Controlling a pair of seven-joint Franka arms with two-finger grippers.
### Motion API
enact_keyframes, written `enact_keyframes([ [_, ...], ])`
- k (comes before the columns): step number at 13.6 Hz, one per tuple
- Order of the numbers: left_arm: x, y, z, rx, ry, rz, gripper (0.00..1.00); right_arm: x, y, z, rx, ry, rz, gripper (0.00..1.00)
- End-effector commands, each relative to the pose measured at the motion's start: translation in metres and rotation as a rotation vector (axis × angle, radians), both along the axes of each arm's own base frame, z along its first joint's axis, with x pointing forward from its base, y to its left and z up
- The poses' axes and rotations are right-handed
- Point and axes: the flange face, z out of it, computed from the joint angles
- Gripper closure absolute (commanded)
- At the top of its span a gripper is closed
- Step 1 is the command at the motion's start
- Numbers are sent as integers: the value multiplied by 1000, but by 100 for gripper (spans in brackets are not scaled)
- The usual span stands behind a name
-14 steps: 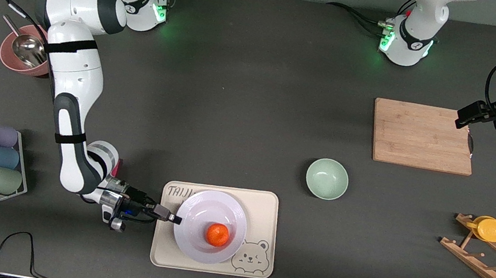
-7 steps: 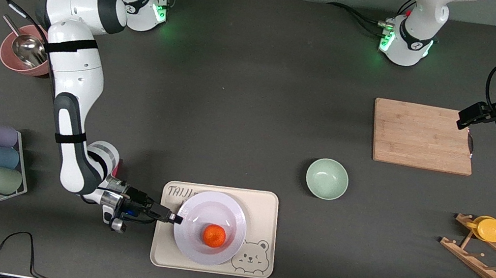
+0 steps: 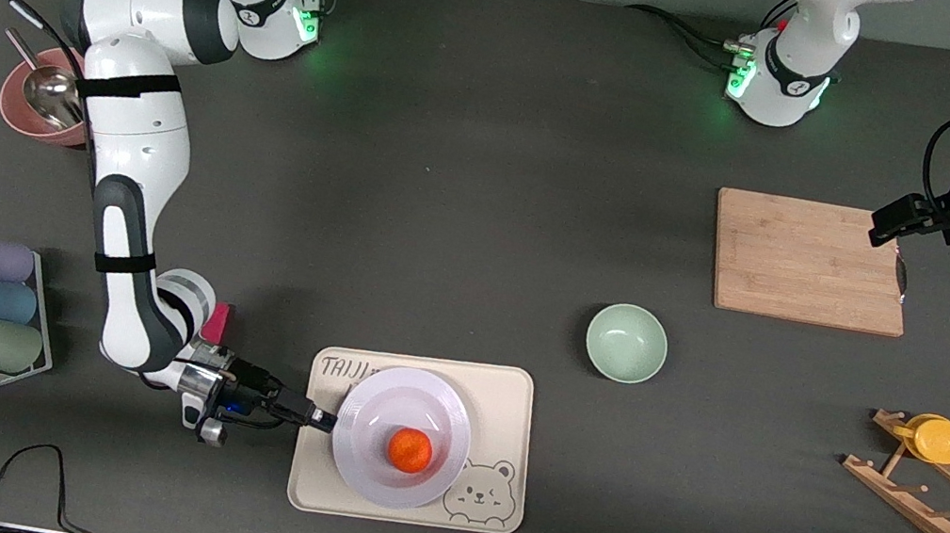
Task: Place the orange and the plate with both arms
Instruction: 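Release the plate and draw the right gripper back from the tray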
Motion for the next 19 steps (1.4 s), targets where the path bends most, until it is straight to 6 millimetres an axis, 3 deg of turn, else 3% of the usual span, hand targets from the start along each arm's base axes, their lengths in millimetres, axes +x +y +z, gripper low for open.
enact_keyframes([
  [1, -5, 0, 8, 17, -1, 15, 0, -12, -12, 6, -37, 18, 17, 53],
  [2, -5, 0, 8, 19, -1, 15, 0, -11, -23, 10, -56, 19, 16, 53],
  [4, -5, -2, 6, 19, 2, 10, 0, -13, -25, 27, -54, 31, 9, 54],
  [8, -4, -5, 6, 19, 1, 6, 0, -11, -32, 80, -51, 101, -15, 54],
  [11, -5, -3, 6, 33, 4, 4, 0, -24, -45, 124, -72, 156, 6, 54],
  [13, -6, -2, 5, 34, 7, 6, 0, -34, -57, 158, -99, 192, 19, 54],
  [16, -7, -3, 6, 35, 15, 4, 0, -64, -78, 227, -201, 253, 37, 51],
  [17, -7, -4, 7, 33, 13, 5, 0, -78, -86, 252, -262, 273, 66, 49],
  [19, -7, -4, 7, 35, 13, 3, 0, -99, -106, 306, -445, 300, 133, 34],
])
